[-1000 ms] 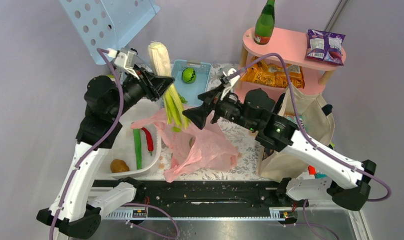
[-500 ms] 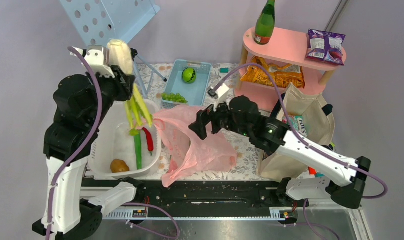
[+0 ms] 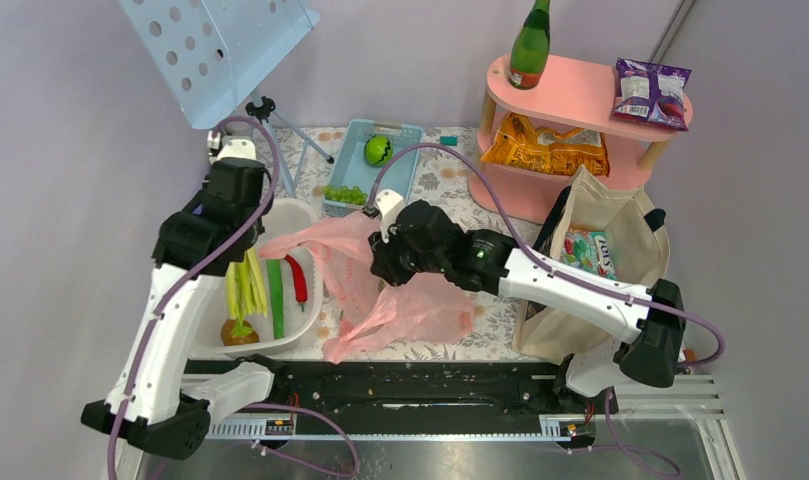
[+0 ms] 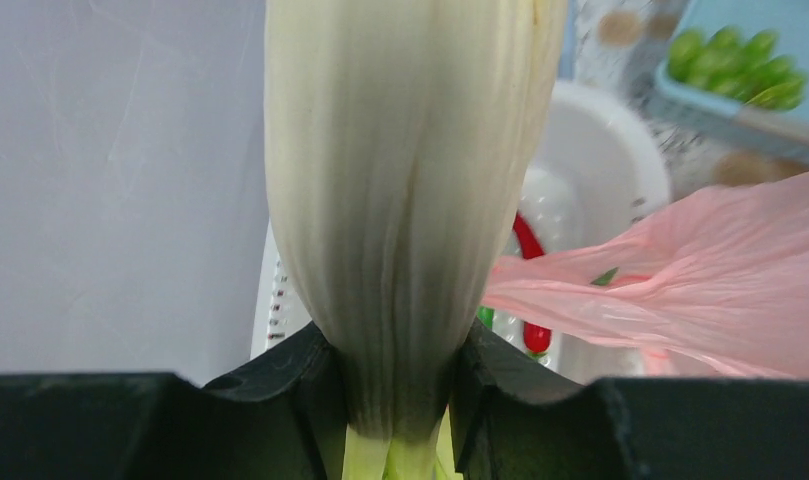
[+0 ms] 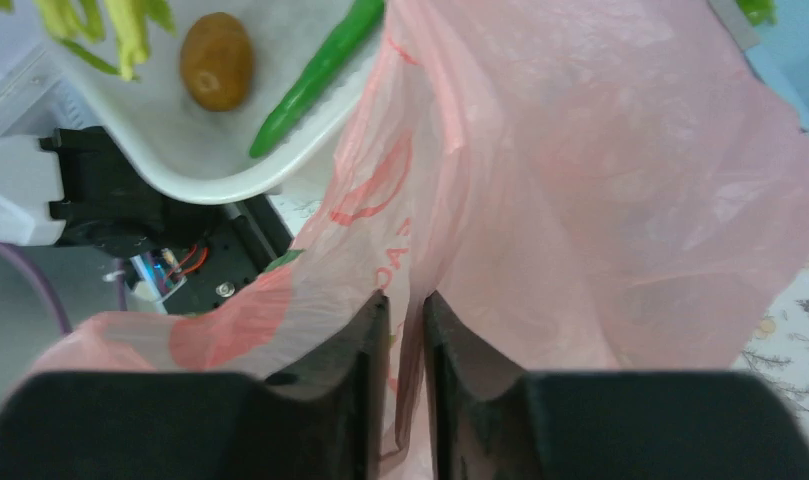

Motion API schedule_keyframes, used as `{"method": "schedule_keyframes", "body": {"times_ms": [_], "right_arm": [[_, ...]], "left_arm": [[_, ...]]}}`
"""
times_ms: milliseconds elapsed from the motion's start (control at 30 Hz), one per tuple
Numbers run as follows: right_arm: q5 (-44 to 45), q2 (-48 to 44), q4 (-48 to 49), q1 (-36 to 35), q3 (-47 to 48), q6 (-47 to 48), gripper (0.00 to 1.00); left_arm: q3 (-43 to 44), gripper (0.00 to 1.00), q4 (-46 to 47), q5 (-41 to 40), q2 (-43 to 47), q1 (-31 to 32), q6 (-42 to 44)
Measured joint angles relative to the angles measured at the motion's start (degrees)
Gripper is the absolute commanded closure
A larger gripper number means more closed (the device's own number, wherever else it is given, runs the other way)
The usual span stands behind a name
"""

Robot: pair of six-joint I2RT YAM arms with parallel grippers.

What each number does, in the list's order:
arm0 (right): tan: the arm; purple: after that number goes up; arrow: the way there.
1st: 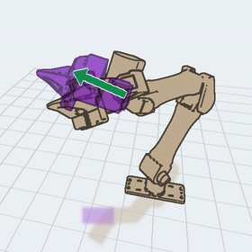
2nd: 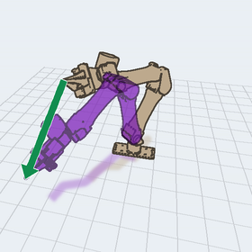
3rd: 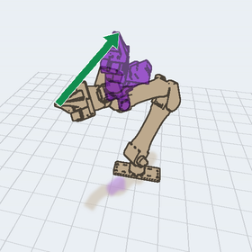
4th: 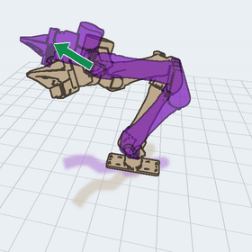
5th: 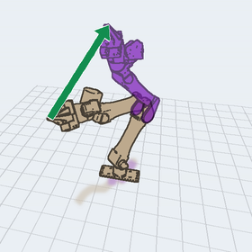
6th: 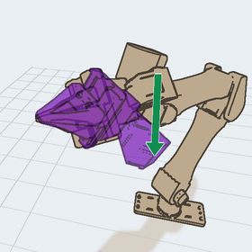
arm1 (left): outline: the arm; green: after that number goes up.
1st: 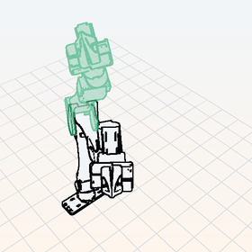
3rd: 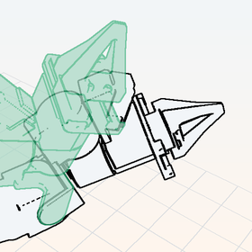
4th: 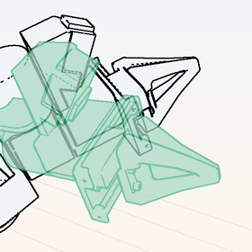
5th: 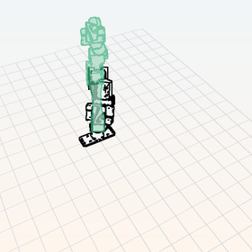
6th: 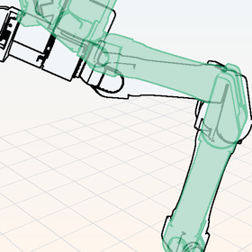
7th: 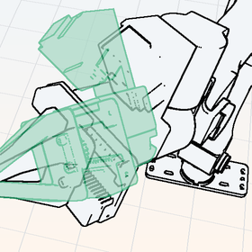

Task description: Untie the knot of the grocery bags and take out the mixed food

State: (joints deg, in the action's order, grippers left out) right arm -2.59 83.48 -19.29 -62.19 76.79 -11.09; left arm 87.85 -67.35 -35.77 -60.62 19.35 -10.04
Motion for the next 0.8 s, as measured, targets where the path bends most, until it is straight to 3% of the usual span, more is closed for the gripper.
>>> {"method": "schedule_keyframes", "body": {"times_ms": [33, 233, 433, 500, 633, 733, 800], "right_arm": [[1.1, 0.8, -0.9, 0.0, 0.7, -0.8, 1.00], [14.0, 0.3, -4.7, 0.4, 0.9, -2.6, 1.00], [21.2, -6.1, -5.7, 6.1, -2.0, -3.9, 1.00], [22.4, -8.2, -5.8, 9.2, -3.1, -4.4, 1.00], [23.6, -10.2, -6.0, 12.3, -5.0, -4.9, 1.00], [23.7, -10.3, -6.4, 12.4, -5.6, -5.2, 1.00], [23.7, -10.3, -6.8, 12.4, -5.9, -5.3, 1.00]], "left_arm": [[-1.5, 1.00, 0.2, -0.6, -0.4, -0.3, -0.1], [-10.1, 1.00, 4.7, -1.0, -1.5, -3.6, -0.3], [-12.6, 0.89, 7.6, 2.1, -4.9, -6.7, -0.5], [-13.2, 0.81, 7.8, 3.0, -6.1, -7.2, -0.6], [-15.8, 0.37, 7.5, 4.5, -7.0, -8.1, -1.5], [-16.9, 0.13, 7.0, 5.9, -6.6, -8.4, -2.1], [-17.0, 0.02, 7.1, 7.1, -5.9, -8.5, -2.3]]}}
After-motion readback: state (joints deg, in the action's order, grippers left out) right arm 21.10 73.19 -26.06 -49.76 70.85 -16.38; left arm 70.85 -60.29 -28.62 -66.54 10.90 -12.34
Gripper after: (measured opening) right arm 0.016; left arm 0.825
